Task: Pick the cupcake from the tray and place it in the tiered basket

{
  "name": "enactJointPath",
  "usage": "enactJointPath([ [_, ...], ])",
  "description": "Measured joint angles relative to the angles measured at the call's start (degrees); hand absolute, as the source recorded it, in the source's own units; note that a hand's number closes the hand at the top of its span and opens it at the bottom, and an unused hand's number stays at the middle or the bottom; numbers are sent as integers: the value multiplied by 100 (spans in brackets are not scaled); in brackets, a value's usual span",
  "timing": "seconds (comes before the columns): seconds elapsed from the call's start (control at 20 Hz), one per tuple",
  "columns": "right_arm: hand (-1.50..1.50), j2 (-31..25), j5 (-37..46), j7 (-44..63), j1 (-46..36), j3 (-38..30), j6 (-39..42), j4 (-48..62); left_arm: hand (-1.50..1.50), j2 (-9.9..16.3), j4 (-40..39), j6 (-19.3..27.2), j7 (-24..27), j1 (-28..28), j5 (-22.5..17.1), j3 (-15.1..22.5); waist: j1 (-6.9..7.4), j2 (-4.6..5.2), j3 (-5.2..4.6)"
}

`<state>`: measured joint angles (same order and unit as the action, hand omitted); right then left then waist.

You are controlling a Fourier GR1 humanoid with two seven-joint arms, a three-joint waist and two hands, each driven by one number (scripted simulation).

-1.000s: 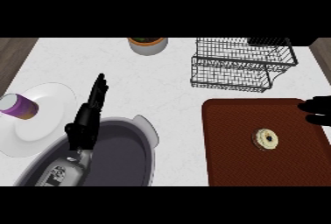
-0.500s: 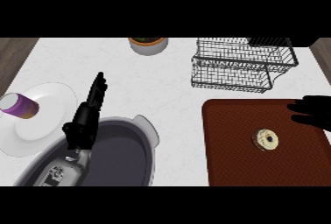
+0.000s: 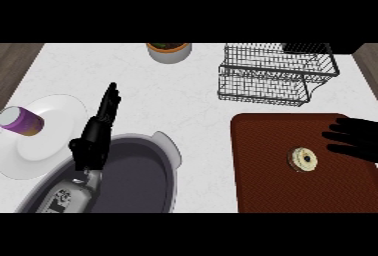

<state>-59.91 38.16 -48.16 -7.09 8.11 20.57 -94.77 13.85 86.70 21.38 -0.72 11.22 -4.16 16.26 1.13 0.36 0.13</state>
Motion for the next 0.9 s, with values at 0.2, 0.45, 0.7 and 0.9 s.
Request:
enactJointPath([
  [0.2, -150, 355, 393, -201, -277, 245, -393, 609, 0, -104, -104, -47, 26, 14, 91, -69, -30, -11, -6],
  [0.45, -150, 619, 692, -403, -656, 258, -568, 1447, 0, -186, -74, -125, -47, 22, 210, -174, -53, -22, -11],
  [0.7, -150, 869, 929, -472, -1065, 438, -598, 2123, 0, -235, 88, -192, -104, -115, 305, -191, -45, -24, -11],
  [0.9, -150, 1041, 1087, -568, -1207, 556, -676, 2471, 0, -339, 228, -144, -198, -193, 442, -170, -52, -26, -12],
])
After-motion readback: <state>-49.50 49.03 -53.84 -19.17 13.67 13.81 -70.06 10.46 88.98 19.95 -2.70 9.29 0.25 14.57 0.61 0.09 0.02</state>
